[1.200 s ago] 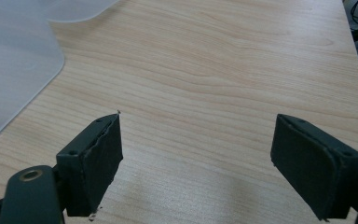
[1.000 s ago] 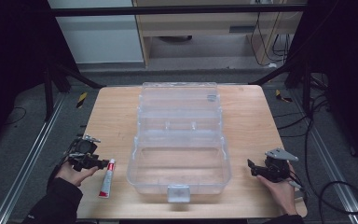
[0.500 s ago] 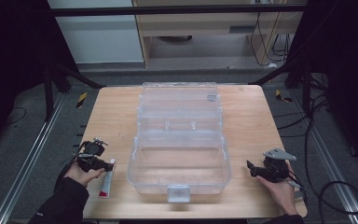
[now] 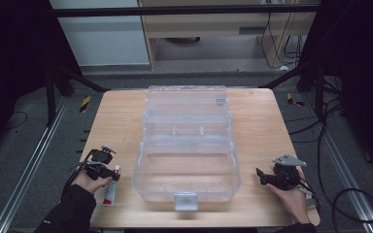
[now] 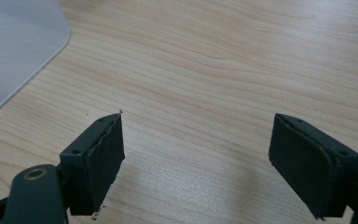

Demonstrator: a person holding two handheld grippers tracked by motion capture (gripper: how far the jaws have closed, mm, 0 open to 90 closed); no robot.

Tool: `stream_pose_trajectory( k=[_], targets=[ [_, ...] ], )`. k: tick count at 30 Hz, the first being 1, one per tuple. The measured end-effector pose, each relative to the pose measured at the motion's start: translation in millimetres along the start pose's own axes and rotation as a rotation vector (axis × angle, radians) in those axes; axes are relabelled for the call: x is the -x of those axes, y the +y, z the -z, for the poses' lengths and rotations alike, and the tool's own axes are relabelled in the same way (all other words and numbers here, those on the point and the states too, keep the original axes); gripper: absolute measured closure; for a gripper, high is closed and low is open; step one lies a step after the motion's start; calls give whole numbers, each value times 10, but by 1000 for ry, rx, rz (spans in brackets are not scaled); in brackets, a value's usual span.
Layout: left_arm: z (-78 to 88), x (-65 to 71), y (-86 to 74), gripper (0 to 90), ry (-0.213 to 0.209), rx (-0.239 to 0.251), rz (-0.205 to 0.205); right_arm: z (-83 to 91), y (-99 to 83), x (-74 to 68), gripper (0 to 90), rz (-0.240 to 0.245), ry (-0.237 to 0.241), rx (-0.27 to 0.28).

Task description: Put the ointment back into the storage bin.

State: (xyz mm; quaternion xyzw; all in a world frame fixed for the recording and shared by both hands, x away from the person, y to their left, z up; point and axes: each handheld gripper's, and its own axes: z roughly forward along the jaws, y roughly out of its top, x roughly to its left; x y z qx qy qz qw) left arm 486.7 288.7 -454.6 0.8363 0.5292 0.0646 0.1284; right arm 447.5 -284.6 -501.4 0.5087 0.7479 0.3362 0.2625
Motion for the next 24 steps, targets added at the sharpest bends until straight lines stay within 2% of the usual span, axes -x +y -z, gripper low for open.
stream_pose_trajectory(
  k=[9, 10, 14, 15, 24],
  targets=[
    [-38, 3, 0, 635, -9, -23, -14, -17, -6, -8, 182, 13, 4, -18],
    [-46, 9, -3, 640, -21, -27, -10, -19, -6, -7, 182, 15, 5, -18],
    [-63, 7, -5, 667, -18, -29, -26, -19, -7, -9, 183, 15, 6, -20],
    [-68, 12, -8, 671, -33, -31, -23, -20, -7, -9, 183, 15, 6, -20],
    [-71, 39, -22, 696, -20, -4, -97, -21, -15, 2, 213, 24, 20, -11]
  ],
)
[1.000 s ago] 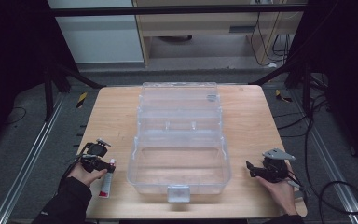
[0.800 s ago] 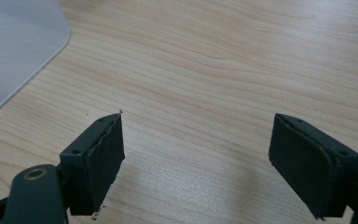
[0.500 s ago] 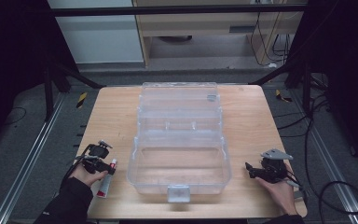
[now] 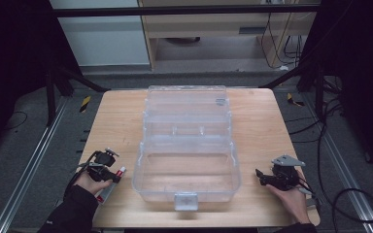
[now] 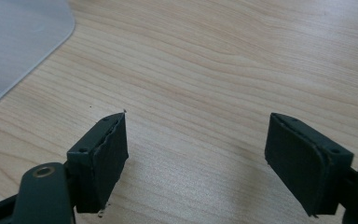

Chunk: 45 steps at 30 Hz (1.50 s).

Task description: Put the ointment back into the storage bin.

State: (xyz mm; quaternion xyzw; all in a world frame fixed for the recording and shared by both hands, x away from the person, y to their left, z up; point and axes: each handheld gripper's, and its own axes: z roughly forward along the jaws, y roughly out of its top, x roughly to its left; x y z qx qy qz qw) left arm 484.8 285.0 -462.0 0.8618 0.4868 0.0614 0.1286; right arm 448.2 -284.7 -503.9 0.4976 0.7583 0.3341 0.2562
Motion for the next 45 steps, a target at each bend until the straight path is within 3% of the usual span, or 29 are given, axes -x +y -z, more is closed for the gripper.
stream_pose_trajectory(
  k=[4, 14, 18, 24, 35, 45],
  targets=[
    [89, 11, -11, 698, -21, 44, -31, -5, -5, 9, 214, 1, 0, -1],
    [560, 7, -63, 699, -48, 173, -120, -8, -8, 20, 207, -3, -6, -1],
    [723, 38, -77, 699, -57, 208, -175, -5, -10, 25, 202, -5, -11, 2],
    [918, 135, -47, 699, -66, 225, -264, -13, -14, 28, 199, 6, -20, 4],
    [1219, 330, 18, 699, -127, 271, -436, -18, -28, 41, 190, 11, -27, 0],
    [1437, 507, 103, 699, -163, 284, -542, -32, -37, 40, 183, 27, -30, -8]
  ],
)
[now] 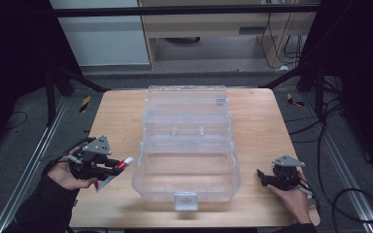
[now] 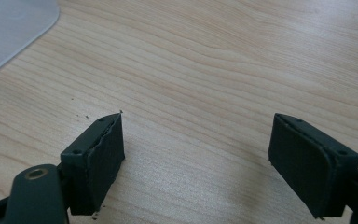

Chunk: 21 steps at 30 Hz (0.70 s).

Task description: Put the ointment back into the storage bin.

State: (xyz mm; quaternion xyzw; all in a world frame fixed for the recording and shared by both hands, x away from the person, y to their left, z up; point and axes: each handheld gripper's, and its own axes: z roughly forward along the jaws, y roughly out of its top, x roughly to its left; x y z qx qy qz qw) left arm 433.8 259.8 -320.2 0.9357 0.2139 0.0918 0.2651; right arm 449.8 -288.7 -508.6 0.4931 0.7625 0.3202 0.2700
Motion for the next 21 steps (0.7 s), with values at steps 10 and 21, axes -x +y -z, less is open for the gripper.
stream_pose_trajectory(
  k=[10, 21],
  targets=[
    [-74, 161, 396, 699, -37, -42, -126, -6, -3, -5, 178, 9, -1, 9],
    [-289, 298, 885, 699, -88, -57, -223, -7, -2, -4, 175, 9, 5, 9]
  ],
)
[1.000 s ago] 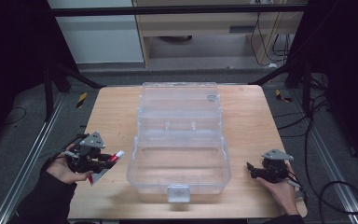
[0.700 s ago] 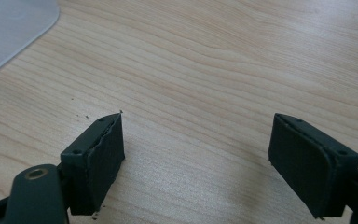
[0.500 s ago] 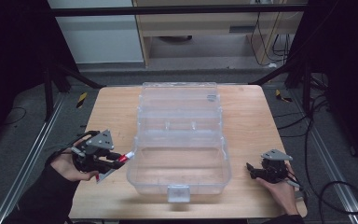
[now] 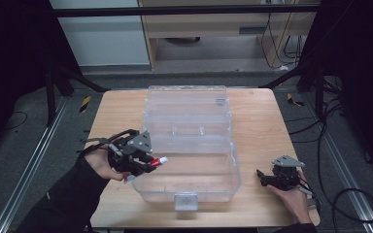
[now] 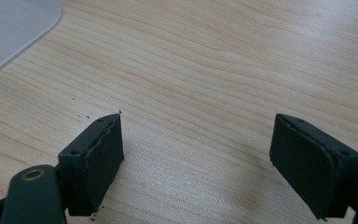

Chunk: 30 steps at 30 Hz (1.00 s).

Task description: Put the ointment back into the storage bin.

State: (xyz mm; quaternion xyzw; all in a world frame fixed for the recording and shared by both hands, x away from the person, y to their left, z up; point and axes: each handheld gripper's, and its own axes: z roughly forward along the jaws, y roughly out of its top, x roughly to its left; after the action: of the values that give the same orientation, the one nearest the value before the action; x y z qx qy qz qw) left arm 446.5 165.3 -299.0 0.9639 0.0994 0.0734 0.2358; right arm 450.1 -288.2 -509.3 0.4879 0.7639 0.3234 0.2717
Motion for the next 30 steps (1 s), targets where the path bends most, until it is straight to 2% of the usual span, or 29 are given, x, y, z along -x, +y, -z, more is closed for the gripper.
stream_pose_trajectory(
  k=[8, 13, 14, 21, 30],
  targets=[
    [-157, -24, 214, 699, -37, -6, -30, -3, 0, -2, 173, -2, 5, 0],
    [-273, -37, 284, 699, -57, -35, -51, -4, -2, 0, 172, 5, 4, 2],
    [-305, -40, 298, 699, -71, -39, -48, -4, -1, -1, 172, 3, 6, 2],
    [-491, -63, 347, 700, -101, -59, -75, -6, -2, 0, 171, 3, 9, 3],
    [-699, -92, 324, 699, -139, -92, -95, -10, -4, 0, 168, 1, 11, 5]
  ],
)
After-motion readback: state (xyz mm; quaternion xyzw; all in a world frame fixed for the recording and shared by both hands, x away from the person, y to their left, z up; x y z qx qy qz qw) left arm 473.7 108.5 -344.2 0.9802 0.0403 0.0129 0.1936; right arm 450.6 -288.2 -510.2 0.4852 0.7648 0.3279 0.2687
